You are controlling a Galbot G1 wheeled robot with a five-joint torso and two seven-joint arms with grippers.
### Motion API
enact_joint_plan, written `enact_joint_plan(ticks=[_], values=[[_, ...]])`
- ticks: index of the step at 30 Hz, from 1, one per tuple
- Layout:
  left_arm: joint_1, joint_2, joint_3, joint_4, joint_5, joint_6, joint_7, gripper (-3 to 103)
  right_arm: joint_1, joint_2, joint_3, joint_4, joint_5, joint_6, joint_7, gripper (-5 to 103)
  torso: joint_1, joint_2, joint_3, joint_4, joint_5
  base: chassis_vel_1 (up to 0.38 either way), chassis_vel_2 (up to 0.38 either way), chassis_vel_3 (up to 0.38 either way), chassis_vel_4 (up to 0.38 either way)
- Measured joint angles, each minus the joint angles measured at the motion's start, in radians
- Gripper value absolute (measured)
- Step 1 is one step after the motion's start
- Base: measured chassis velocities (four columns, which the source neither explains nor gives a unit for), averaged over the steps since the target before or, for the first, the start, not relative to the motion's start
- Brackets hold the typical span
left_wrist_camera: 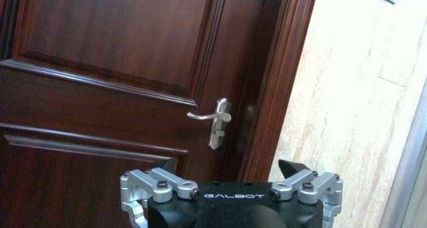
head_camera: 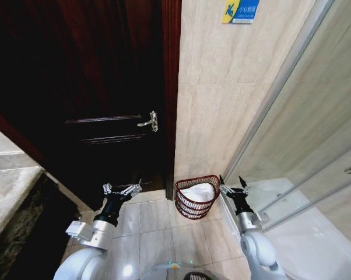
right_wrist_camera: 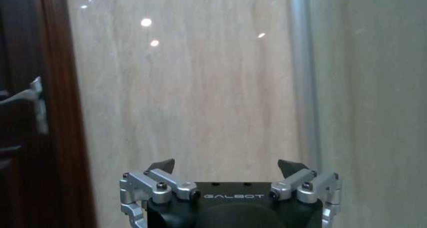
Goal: Discard the used towel into the hamper.
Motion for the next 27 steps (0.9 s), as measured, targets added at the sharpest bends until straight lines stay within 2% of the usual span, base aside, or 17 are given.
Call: enact_joint_plan(ticks=[3,8,15,17,19,20,24,27], values=[[0.0,0.0,0.0,0.0,0.0,0.0,0.0,100,-0.051,0.017,0.004,0.061,-0.023,0.016,0.034,100,0.0,0.0,0.0,0.0001,0.0,0.0,0.0,0.0,0.0],[0.0,0.0,0.0,0.0,0.0,0.0,0.0,100,-0.108,0.029,0.01,0.123,-0.026,0.029,0.034,100,0.0,0.0,0.0,0.0,-0.0001,0.0,0.0,0.0,0.0],[0.0,0.0,0.0,0.0,0.0,0.0,0.0,100,-0.204,0.056,0.012,0.213,-0.056,0.083,0.018,100,0.0,0.0,0.0,0.0001,0.0001,0.0,0.0,0.0,0.0],[0.0,0.0,0.0,0.0,0.0,0.0,0.0,100,-0.231,0.061,0.018,0.232,-0.065,0.104,0.004,100,0.0,0.0,0.0,0.0,-0.0001,0.0,0.0,0.0,0.0],[0.0,0.0,0.0,0.0,0.0,0.0,0.0,100,-0.264,0.062,0.023,0.241,-0.095,0.157,0.0,100,0.0,0.0,0.0,0.0,0.0,0.0,0.0,0.0,0.0],[0.0,0.0,0.0,0.0,0.0,0.0,0.0,100,-0.264,0.062,0.023,0.241,-0.095,0.157,0.0,100,0.0,0.0,0.0,0.0,0.0,0.0,0.0,0.0,0.0],[0.0,0.0,0.0,0.0,0.0,0.0,0.0,100,-0.317,0.074,0.031,0.259,-0.177,0.259,0.037,100,0.0,0.0,0.0,0.0,0.0002,0.0,0.0,0.0,0.0],[0.0,0.0,0.0,0.0,0.0,0.0,0.0,100,-0.345,0.085,0.028,0.289,-0.169,0.277,0.037,100,0.0,0.0,0.0,0.0,-0.0003,0.0,0.0,0.0,0.0]])
